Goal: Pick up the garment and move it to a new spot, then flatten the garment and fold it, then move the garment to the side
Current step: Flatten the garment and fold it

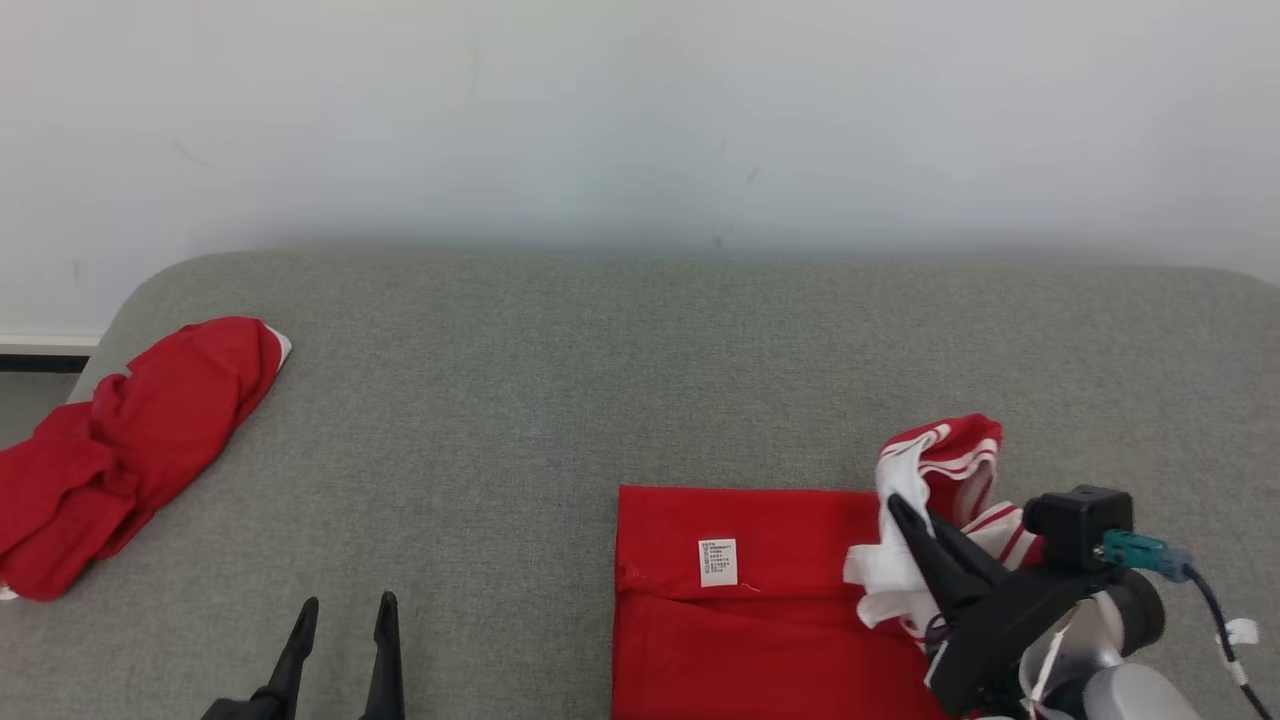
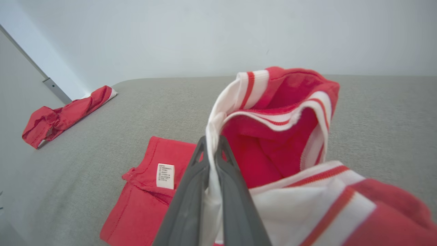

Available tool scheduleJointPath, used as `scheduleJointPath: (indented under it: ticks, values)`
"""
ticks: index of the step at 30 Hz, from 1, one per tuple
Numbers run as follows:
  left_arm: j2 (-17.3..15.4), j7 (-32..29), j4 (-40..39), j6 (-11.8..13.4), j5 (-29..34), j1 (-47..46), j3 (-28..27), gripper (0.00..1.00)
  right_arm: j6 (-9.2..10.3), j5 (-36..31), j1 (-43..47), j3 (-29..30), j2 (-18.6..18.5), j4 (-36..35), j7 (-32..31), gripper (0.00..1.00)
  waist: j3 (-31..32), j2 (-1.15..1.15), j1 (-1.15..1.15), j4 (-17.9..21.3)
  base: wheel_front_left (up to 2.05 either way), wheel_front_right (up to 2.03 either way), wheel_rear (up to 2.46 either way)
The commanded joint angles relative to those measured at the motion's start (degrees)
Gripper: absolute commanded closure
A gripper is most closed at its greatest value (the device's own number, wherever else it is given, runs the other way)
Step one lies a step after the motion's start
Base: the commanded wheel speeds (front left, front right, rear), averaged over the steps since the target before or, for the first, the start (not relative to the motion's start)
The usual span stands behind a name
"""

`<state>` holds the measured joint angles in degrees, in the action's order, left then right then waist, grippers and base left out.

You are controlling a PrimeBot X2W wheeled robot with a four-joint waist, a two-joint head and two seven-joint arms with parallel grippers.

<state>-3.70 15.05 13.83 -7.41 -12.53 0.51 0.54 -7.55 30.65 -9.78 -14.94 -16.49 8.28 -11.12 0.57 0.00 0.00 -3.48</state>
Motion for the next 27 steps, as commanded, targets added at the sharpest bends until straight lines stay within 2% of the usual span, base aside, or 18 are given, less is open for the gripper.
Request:
scheduleJointPath:
  ticks: [1,7,16,17,18,19,27]
  values:
    - [0.09,0.18,0.25,-0.09,0.00,-0.50,0.36,0.00,0.13,-0.58,0.31,-0.56,0.99,-0.55,-0.34,1.00,0.05,0.00,0.00,-0.99,0.00,0.00,0.00]
    - [0.17,0.18,1.16,-0.09,0.02,-1.40,2.13,0.00,0.13,-1.43,-1.41,-3.78,5.53,0.26,-0.25,1.00,-0.01,0.00,0.00,-4.30,0.00,0.00,0.00]
    - [0.08,0.18,2.94,-0.09,-0.73,-3.79,5.16,0.00,0.13,-2.61,-5.17,-5.90,9.93,8.84,2.83,1.00,-1.20,0.00,0.00,-8.89,0.00,0.00,0.00]
    - [0.02,0.18,3.12,-0.09,-0.78,-4.00,5.43,0.00,0.13,-3.25,-5.56,-6.34,9.93,9.96,3.23,0.87,-1.30,0.00,0.00,-9.19,0.00,0.00,0.00]
    - [-0.07,0.18,3.29,-0.09,-0.83,-4.06,5.51,0.00,0.13,-3.72,-5.90,-6.96,9.91,10.78,3.42,0.06,-1.33,0.00,0.00,-9.32,0.00,0.00,0.00]
    - [-0.14,0.18,3.45,-0.09,-0.88,-4.07,5.65,0.00,0.13,-3.54,-6.14,-7.19,10.05,11.55,4.02,0.00,-1.35,0.00,0.00,-9.41,0.00,0.00,0.00]
    - [-0.40,0.18,3.73,-0.09,-0.90,-2.65,4.65,0.00,0.13,-2.66,-7.71,-8.04,8.34,10.69,9.88,0.00,-0.44,0.00,0.00,-7.28,0.00,0.00,0.00]
